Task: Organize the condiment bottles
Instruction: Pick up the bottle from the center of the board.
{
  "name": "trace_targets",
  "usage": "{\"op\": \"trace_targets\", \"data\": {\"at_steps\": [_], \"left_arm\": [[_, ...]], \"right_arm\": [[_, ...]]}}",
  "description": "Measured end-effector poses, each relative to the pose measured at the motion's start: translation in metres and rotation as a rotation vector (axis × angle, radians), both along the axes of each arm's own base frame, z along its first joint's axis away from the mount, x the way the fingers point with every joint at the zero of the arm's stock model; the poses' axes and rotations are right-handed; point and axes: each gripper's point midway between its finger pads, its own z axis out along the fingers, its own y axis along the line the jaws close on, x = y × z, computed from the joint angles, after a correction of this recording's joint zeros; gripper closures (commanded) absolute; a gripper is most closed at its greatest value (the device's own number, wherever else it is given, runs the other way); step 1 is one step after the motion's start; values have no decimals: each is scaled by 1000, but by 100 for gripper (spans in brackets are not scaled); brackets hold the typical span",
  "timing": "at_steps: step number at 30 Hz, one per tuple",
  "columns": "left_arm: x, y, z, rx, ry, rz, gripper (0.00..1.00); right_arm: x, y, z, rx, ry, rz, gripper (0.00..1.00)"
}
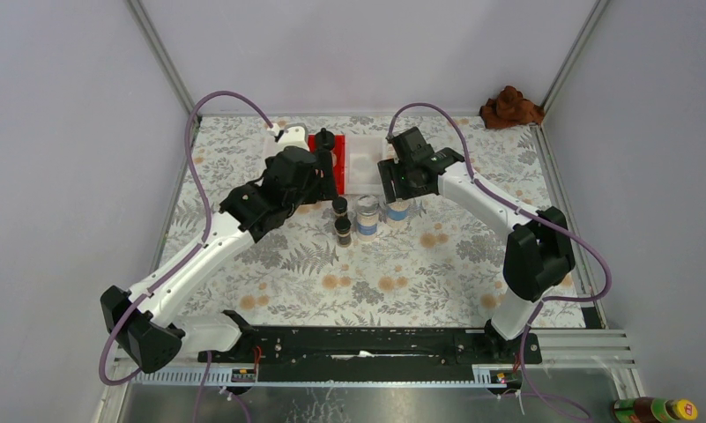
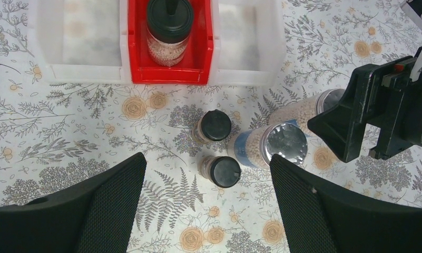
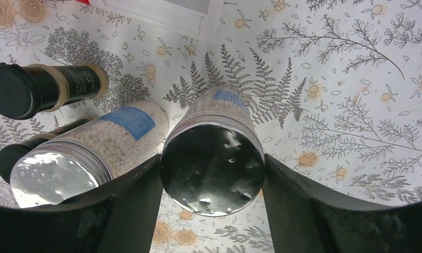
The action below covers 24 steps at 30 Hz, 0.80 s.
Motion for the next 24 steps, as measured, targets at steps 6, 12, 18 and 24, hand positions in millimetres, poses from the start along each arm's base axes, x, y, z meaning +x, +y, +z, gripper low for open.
{"op": "trace_targets", "data": {"at_steps": [6, 12, 18, 24], "left_arm": [[-1, 1, -1, 2, 2, 0, 8], [-1, 1, -3, 4, 5, 0, 8], [-1, 1, -3, 5, 6, 0, 8], [-1, 1, -3, 5, 6, 1, 9]], "right_arm": [[1, 0, 0, 2, -6, 1, 50], [2, 0, 0, 0, -9, -1, 90], [2, 0, 0, -4, -11, -2, 100], [2, -5, 2, -30, -12, -6, 100]]}}
